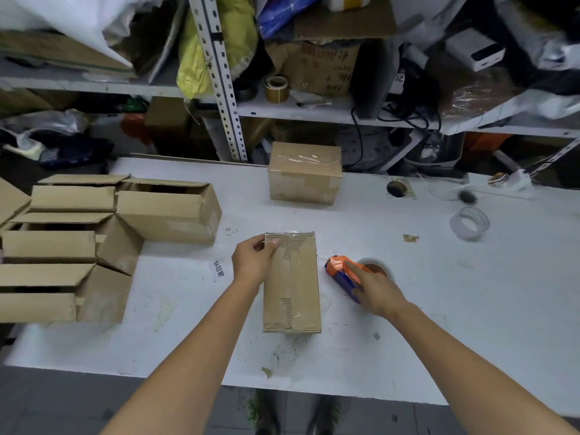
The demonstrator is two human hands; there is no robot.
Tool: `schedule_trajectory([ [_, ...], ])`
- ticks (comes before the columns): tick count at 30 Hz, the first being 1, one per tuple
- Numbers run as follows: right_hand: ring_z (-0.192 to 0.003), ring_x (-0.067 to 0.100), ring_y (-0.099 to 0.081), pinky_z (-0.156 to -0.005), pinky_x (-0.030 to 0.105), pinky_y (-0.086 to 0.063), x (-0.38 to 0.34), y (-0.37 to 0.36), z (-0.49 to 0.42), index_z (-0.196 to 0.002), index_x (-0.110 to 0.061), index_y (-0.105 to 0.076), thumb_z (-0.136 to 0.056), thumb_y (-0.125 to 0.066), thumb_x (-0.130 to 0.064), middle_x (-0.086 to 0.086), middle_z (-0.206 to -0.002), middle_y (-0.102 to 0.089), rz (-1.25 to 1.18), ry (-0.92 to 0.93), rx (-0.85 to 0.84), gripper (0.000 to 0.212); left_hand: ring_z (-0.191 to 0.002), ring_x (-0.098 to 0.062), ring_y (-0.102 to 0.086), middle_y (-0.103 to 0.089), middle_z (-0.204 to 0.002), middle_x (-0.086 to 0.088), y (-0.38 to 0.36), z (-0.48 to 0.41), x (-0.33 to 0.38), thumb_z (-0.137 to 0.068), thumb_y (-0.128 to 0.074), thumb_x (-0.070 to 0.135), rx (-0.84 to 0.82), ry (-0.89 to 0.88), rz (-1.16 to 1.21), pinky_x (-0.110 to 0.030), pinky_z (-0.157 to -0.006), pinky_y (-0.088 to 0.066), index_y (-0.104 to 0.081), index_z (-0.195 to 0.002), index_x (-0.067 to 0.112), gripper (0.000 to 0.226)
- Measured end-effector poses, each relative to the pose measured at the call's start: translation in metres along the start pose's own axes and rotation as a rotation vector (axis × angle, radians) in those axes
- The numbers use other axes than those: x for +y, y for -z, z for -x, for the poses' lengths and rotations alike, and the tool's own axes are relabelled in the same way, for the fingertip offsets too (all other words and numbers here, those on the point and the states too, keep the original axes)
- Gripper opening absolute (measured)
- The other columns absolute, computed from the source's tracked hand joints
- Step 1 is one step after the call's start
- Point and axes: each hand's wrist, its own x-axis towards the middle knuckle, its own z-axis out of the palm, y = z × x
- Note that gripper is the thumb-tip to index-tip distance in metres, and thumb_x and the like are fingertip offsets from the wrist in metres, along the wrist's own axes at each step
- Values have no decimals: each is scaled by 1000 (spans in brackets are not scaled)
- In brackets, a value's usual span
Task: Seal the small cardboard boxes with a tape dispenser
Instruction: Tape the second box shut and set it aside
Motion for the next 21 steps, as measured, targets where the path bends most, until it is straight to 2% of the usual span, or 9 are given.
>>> schedule_trajectory([
  [2, -116, 25, -58, -87, 35, -51, -11, 23, 1, -152, -36, -31, -102, -43, -34, 2, -135, -60, 77, -50, 121, 51, -94, -11, -68, -72, -91, 13, 3, 3, 7, -87, -72, 29, 2, -19, 33, -35, -89, -56, -71, -85, 36, 8],
  [4, -116, 22, -59, -93, 35, -48, -33, 48, 2, -146, -31, -44, -102, -42, -45, 0, -131, -64, -78, -45, 240, 47, -98, -12, -68, -74, -97, 9, 6, 6, 17, -86, -73, 30, -1, -43, 66, -35, -91, -56, -75, -96, 28, 10],
  [7, -128, 20, -52, -107, 39, -42, -77, 85, 0, -150, -26, -41, -92, -40, -69, -2, -144, -53, -526, 25, 194, 72, -98, -9, -69, -75, -99, 10, 5, 12, 39, -85, -74, 32, -38, -104, 102, -37, -92, -56, -75, -101, 28, 17],
  [9, -137, 22, -45, -110, 44, -41, -105, 103, -1, -153, -26, -34, -85, -34, -81, -4, -150, -46, -628, 65, 192, 88, -95, -5, -69, -74, -99, 12, 3, 19, 57, -85, -75, 31, -38, -171, 140, -33, -89, -57, -74, -104, 26, 20],
  [10, -138, 23, -44, -109, 45, -42, -115, 110, -2, -153, -27, -33, -85, -32, -82, -4, -151, -45, -635, 84, 223, 88, -93, -2, -68, -73, -99, 13, 3, 24, 67, -86, -75, 30, -22, -200, 165, -31, -87, -57, -74, -106, 25, 21],
  [14, -141, 21, -38, -114, 38, -37, -136, 136, 7, -156, -22, -28, -100, -42, -56, -1, -156, -38, -746, 137, 318, 67, -98, -2, -65, -70, -107, 13, 16, 32, 97, -86, -76, 32, 16, -292, 189, -26, -83, -57, -68, -115, 30, 30],
  [17, -141, 16, -36, -111, 30, -35, -143, 151, 17, -156, -24, -26, -101, -44, -49, -3, -156, -36, -859, 202, 323, 63, -103, -4, -63, -66, -120, 8, 25, 35, 122, -86, -74, 38, -8, -318, 167, -18, -77, -51, -62, -121, 31, 37],
  [19, -141, 13, -35, -112, 30, -34, -151, 159, 24, -157, -26, -24, -102, -45, -46, -5, -156, -36, -898, 250, 313, 62, -116, -12, -58, -60, -130, 6, 27, 36, 137, -86, -72, 45, -41, -302, 141, -21, -83, -48, -52, -140, 22, 62],
  [21, -137, 6, -35, -112, 26, -33, -158, 165, 28, -157, -25, -23, -103, -46, -41, -10, -152, -37, -895, 313, 327, 61, -123, -16, -55, -58, -137, 4, 27, 34, 148, -82, -71, 54, -81, -302, 127, -29, -95, -48, -42, -148, 23, 78],
])
